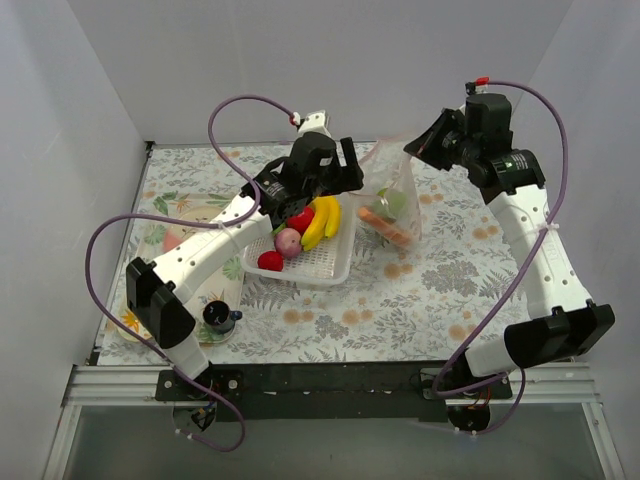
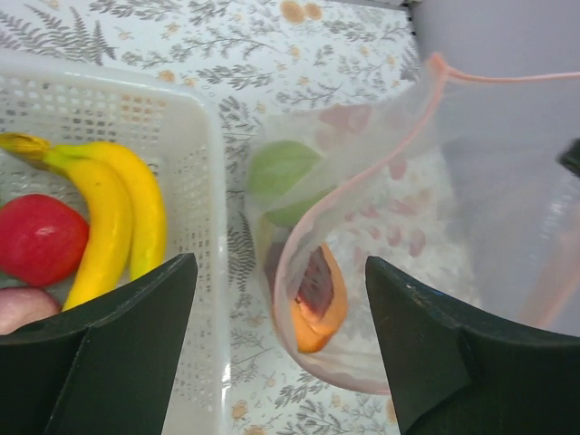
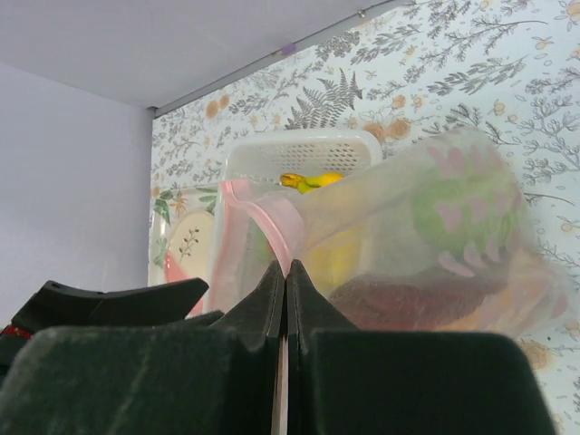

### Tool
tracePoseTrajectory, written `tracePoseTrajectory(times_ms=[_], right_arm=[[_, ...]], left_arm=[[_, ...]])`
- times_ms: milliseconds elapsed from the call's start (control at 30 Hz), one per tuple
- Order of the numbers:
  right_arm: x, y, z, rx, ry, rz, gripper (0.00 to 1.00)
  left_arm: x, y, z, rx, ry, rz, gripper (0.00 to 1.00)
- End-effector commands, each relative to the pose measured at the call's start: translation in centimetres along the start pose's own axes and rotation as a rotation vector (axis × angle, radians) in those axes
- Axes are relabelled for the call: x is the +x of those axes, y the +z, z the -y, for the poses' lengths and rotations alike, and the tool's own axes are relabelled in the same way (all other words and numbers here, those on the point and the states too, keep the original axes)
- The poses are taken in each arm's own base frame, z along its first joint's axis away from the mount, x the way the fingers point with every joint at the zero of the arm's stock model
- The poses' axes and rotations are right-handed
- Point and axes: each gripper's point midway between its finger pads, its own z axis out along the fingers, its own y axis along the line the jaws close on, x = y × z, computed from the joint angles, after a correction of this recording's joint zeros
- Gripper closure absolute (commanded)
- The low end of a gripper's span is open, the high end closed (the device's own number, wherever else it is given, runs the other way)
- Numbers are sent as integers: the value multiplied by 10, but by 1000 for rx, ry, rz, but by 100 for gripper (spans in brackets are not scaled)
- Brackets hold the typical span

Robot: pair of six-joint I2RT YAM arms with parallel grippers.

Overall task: Place the food in the zip-top bag and seal the zipper
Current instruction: Place the fake vegetable in the zipper food storage bag, then pick up the fake fruit from the bin.

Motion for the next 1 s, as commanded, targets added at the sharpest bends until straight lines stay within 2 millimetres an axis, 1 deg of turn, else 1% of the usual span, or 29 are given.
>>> tracePoseTrajectory(times_ms=[0, 33, 67, 133, 167, 200, 233, 267, 300, 333, 367, 433, 467, 500, 533, 567, 600, 633, 667, 733, 767, 800, 833, 867, 900, 933, 967], right_arm=[[-18, -33, -17, -36, -61, 87, 99], [-16, -35, -14, -26, -71, 90, 99], [-13, -34, -11, -16, -74, 86, 99], [-11, -37, -7, -10, -85, 93, 99], [-6, -34, -1, 2, -84, 81, 99], [-3, -34, 0, 2, -85, 74, 99], [-2, -35, 1, -3, -85, 77, 99], [4, -34, 6, 7, -87, 66, 99], [5, -34, 8, 10, -88, 68, 99], [3, -40, 7, 5, -91, 87, 99], [4, -41, 8, 6, -95, 92, 99], [2, -45, 13, 26, -100, 111, 99], [3, -45, 15, 32, -106, 108, 99], [2, -46, 16, 39, -116, 113, 99], [3, -43, 17, 44, -121, 105, 99], [4, -41, 19, 49, -123, 97, 99], [8, -37, 22, 53, -120, 85, 99], [13, -31, 22, 43, -114, 62, 99], [12, -27, 19, 21, -111, 66, 99], [24, -15, 20, -3, -88, 21, 99], [26, -10, 19, -7, -90, 13, 99], [33, -6, 15, -9, -97, -8, 99], [37, 3, 16, 5, -109, -22, 99], [42, 7, 16, 9, -115, -34, 99], [49, 11, 14, 5, -125, -54, 99], [56, 17, 15, 11, -127, -72, 99], [67, 21, 15, 11, -135, -95, 99]], left_arm=[[-1, 6, -55, -158, 51, 5, 26], [7, 11, -69, -182, 74, -18, 26], [9, 14, -81, -199, 75, -36, 26], [23, 24, -98, -222, 113, -80, 25], [26, 30, -102, -208, 113, -101, 25], [29, 34, -106, -205, 116, -115, 24], [38, 44, -114, -221, 121, -140, 24], [36, 48, -120, -234, 118, -144, 24], [40, 53, -119, -217, 122, -163, 24], [47, 63, -125, -230, 134, -182, 24], [46, 68, -127, -242, 138, -187, 20], [50, 73, -126, -236, 145, -208, 20], [44, 70, -118, -201, 143, -189, 20], [53, 67, -119, -174, 144, -202, 19], [55, 60, -103, -78, 135, -214, 17], [35, 45, -84, 10, 125, -139, 17], [46, 38, -86, 34, 123, -154, 18], [49, 30, -76, 102, 119, -165, 18], [42, 23, -68, 139, 119, -140, 19], [50, 20, -67, 164, 124, -168, 21], [51, 18, -65, 174, 123, -172, 22], [49, 13, -61, 194, 120, -165, 22], [55, 11, -61, 210, 109, -176, 25], [55, 9, -54, 248, 97, -178, 27], [57, 8, -51, 263, 86, -185, 29], [62, 7, -49, 276, 64, -201, 37], [63, 6, -43, 307, 54, -209, 41]])
